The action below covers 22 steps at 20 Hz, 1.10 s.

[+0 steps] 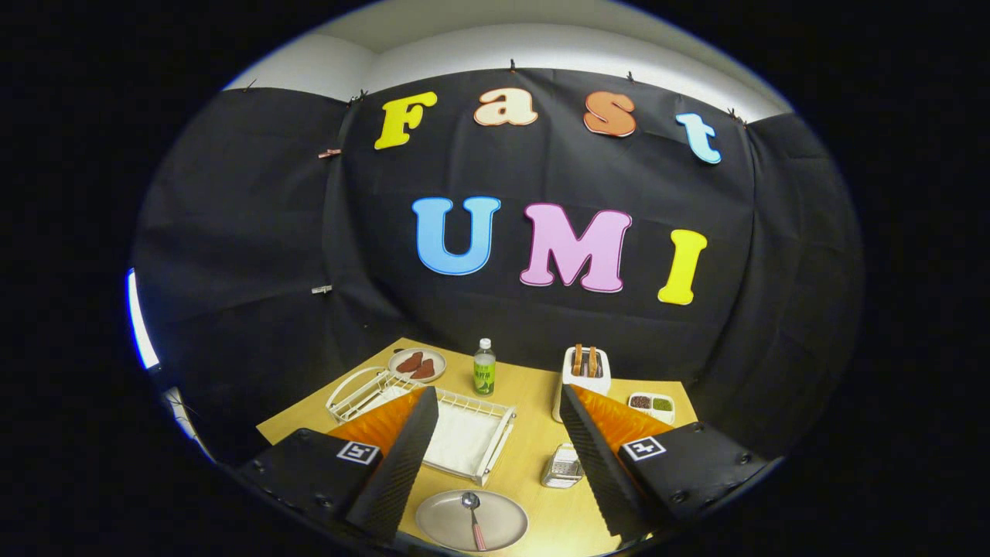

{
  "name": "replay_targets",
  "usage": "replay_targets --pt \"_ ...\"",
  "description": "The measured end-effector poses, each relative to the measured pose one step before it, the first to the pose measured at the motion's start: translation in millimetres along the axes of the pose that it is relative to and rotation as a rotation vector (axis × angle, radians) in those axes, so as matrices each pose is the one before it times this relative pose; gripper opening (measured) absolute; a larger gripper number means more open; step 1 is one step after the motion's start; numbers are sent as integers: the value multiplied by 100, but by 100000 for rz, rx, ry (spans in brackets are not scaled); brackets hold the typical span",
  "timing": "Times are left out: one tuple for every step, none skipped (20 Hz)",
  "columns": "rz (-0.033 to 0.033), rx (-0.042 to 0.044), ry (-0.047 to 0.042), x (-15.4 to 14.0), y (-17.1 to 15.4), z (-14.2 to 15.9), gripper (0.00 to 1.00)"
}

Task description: Take the plate from the dish rack, then take the spoon from the basket and place it into the plate.

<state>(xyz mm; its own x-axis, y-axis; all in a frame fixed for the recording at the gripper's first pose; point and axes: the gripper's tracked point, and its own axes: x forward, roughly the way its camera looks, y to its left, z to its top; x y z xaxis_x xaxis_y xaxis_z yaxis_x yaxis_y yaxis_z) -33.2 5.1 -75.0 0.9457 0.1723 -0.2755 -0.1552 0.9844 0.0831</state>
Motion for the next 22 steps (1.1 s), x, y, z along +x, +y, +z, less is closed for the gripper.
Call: replay_targets --pt "-306 -26 -1228 7 -196 563 97" --pt "-233 -23 -1029 -4 -122 511 97" --pt "-228 39 -637 -37 -136 306 97" --pt "-36 -84 -637 -19 -87 326 97" --pt "-304 -64 -740 1 -137 242 97" --pt "-1 78 -367 10 -16 126 97" --pt "-4 260 -156 5 29 36 97" --pt "52 248 -11 50 -19 -24 97" --pt "17 138 -245 139 16 65 97" --pt "116 164 50 48 21 32 97" --pt "246 36 -54 115 87 -21 97" --pt "342 -233 152 -6 151 -26 97" --pt "46 -433 240 87 7 -114 97" --pt "-48 -437 398 8 -21 -182 97" --pt "60 -169 41 43 31 -10 97" --pt "79 -20 122 51 17 -54 97" --pt "152 76 48 92 35 -83 97" --pt "199 67 227 68 18 -34 97" --pt "100 -70 100 80 -23 3 97" --pt "-61 -27 24 120 -82 51 97" --pt "25 268 131 75 -19 21 97" --pt "78 331 32 12 48 -37 97"
